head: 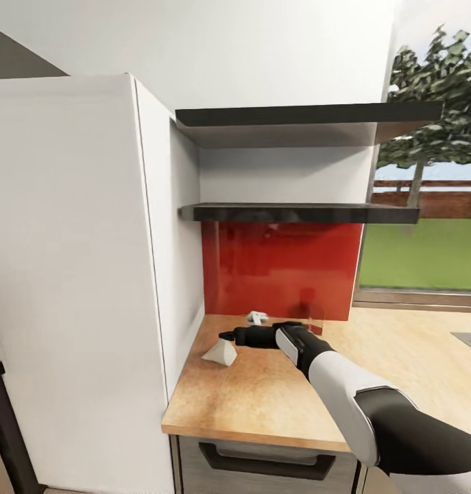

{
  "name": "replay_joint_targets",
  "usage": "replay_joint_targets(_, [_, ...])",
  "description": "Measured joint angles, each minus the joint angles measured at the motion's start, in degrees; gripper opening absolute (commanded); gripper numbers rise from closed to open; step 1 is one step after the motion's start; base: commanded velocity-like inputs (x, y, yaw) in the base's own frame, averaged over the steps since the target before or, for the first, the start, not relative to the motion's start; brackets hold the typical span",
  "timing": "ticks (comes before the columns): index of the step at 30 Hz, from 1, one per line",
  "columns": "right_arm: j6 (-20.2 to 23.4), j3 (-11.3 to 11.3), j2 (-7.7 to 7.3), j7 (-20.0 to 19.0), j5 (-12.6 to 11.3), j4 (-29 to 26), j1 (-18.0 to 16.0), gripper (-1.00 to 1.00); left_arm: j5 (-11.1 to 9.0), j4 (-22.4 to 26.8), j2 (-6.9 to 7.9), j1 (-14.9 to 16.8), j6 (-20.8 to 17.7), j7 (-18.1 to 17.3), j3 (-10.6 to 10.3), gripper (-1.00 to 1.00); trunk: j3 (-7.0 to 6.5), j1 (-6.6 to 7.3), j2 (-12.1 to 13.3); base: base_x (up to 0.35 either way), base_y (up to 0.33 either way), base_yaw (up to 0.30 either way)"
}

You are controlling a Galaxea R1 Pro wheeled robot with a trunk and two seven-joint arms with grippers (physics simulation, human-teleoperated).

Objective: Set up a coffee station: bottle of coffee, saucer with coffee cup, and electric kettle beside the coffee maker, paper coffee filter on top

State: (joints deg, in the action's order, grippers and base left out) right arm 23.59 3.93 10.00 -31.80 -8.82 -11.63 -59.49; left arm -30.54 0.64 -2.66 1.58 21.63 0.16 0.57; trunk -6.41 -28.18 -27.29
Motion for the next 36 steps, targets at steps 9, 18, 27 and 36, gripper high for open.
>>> replay_joint_targets(9, [-0.71, -0.89, 0.0, 3.12, -0.87, 0.08, 0.0, 1.0, -0.02, -0.01, 0.01, 0.0, 0.0, 0.0, 0.0, 1.0, 0.01, 0.03, -0.01, 0.129, 0.0, 0.005])
replay_joint_targets(18, [-1.14, -0.91, 0.0, 7.86, -0.8, 0.64, 0.0, 1.0, 0.16, -0.01, -0.06, 0.0, 0.01, -0.08, -0.08, 1.0, 0.01, 0.0, 0.0, 0.06, 0.0, 0.0])
replay_joint_targets(27, [-0.92, -0.73, 0.0, 9.23, -0.78, 0.8, 0.0, 1.0, -0.07, -0.01, -0.06, 0.0, 0.16, -0.16, 0.0, 1.0, 0.72, -0.87, -1.59, 0.0, 0.0, 0.0])
replay_joint_targets(36, [-0.61, -0.53, 0.0, 9.17, -0.64, 0.8, 0.0, 1.0, -0.89, -0.18, 1.39, 0.0, 0.23, -0.23, 0.12, 1.0, 2.34, -2.85, -5.2, 0.0, 0.0, 0.0])
